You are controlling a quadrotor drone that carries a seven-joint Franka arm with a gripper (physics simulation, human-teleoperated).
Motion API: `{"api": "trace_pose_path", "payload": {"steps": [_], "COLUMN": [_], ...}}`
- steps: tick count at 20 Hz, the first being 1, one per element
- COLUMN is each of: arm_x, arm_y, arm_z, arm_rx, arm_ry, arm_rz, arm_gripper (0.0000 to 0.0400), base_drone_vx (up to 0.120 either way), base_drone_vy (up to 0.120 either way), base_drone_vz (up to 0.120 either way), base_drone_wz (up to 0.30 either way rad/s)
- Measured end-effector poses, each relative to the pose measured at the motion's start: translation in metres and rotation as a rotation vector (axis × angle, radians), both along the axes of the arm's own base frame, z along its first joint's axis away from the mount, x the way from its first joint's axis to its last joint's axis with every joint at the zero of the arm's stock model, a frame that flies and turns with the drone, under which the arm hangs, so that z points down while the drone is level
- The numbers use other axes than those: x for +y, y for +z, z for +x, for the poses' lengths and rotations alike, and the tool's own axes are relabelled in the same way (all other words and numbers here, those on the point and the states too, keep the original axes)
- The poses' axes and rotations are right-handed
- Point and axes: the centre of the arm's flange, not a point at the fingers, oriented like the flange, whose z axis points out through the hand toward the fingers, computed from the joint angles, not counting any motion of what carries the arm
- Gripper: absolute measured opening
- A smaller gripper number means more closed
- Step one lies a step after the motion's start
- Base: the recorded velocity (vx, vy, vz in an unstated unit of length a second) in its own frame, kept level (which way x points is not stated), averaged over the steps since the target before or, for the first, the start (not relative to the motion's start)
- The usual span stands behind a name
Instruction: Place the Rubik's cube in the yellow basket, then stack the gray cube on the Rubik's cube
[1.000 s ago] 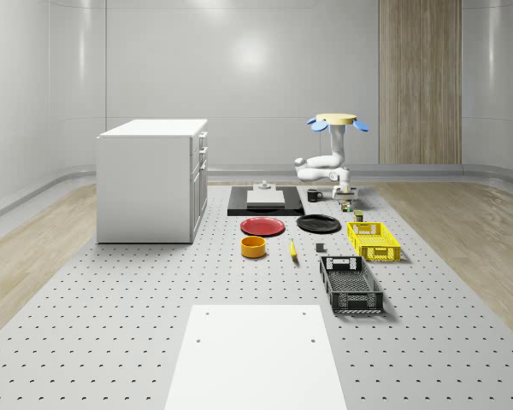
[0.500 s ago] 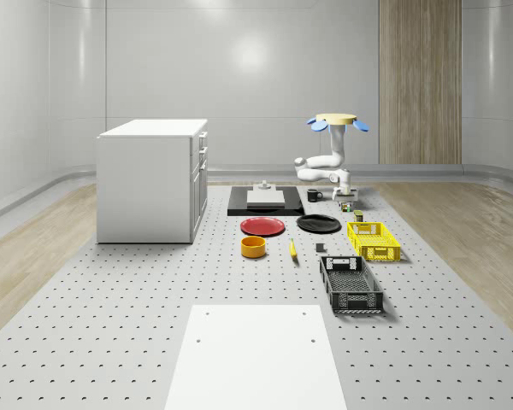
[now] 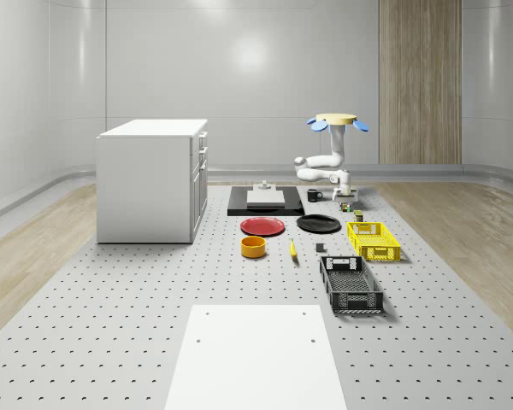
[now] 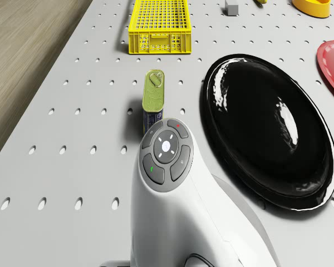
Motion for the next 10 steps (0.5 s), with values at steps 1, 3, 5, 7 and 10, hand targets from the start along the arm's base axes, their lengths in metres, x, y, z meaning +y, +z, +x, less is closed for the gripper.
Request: {"api": "trace_pose_path", "payload": {"steps": [1,3,5,7,10], "arm_x": [0.0,0.0,0.0,0.0,0.0], "arm_y": [0.0,-0.002,-0.008,-0.015,-0.024], "arm_z": [0.0,0.0,0.0,0.0,0.0], "arm_rx": [0.0,0.0,0.0,0.0,0.0], "arm_ry": [0.0,0.0,0.0,0.0,0.0], "arm_rz": [0.0,0.0,0.0,0.0,0.0], "arm_gripper": [0.0332,0.0329,0.0327,0.0326,0.0326], "base_drone_vx": [0.0,0.0,0.0,0.0,0.0], "base_drone_vy": [0.0,0.0,0.0,0.0,0.0], "base_drone_vz": [0.0,0.0,0.0,0.1,0.12], "base_drone_wz": [0.0,0.0,0.0,0.0,0.0]}}
